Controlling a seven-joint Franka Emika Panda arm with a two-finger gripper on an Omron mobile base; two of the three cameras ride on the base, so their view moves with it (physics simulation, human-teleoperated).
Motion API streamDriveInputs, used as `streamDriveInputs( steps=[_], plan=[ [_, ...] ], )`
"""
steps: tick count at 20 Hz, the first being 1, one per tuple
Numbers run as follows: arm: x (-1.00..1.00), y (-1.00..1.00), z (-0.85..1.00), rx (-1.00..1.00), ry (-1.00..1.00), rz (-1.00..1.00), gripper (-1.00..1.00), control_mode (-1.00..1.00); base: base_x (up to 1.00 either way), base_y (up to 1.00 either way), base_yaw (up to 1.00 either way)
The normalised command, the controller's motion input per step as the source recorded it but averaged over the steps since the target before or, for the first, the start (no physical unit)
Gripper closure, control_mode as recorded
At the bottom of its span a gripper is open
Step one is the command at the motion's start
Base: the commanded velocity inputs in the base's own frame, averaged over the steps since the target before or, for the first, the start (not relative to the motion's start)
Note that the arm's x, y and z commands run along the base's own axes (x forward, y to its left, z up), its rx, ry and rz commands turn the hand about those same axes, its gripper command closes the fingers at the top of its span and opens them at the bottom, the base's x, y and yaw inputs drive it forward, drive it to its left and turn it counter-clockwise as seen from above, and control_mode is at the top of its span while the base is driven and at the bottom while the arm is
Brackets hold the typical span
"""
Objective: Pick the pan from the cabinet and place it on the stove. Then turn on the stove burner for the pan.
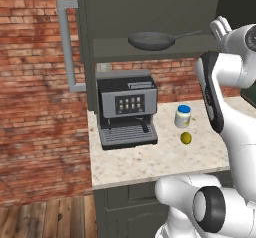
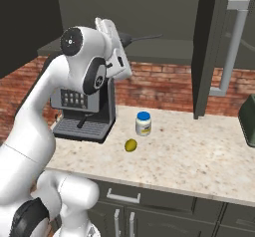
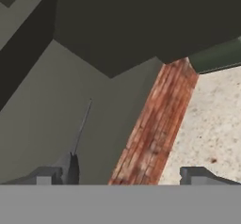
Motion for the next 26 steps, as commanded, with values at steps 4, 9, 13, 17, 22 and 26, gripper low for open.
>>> streamDriveInputs(
  steps=[4,9,13,17,22,26],
  plan=[
    [0.48,-0.2,0.14,0.08,0.0,0.06,-1.0,-1.0,0.0,0.0,0.0],
    [0.24,-0.27,0.05,0.11,-0.01,0.08,-1.0,-1.0,0.0,0.0,0.0],
    [0.23,-0.18,0.0,0.11,0.0,0.04,-1.0,-1.0,0.0,0.0,0.0],
    [0.39,-0.01,0.0,0.11,0.0,0.06,-1.0,-1.0,0.0,0.0,0.0],
    [0.43,0.01,0.0,0.11,0.0,0.08,-1.0,-1.0,0.0,0.0,0.0],
    [0.4,0.0,-0.01,0.1,-0.01,0.09,-1.0,-1.0,0.0,0.0,0.0]
  ],
)
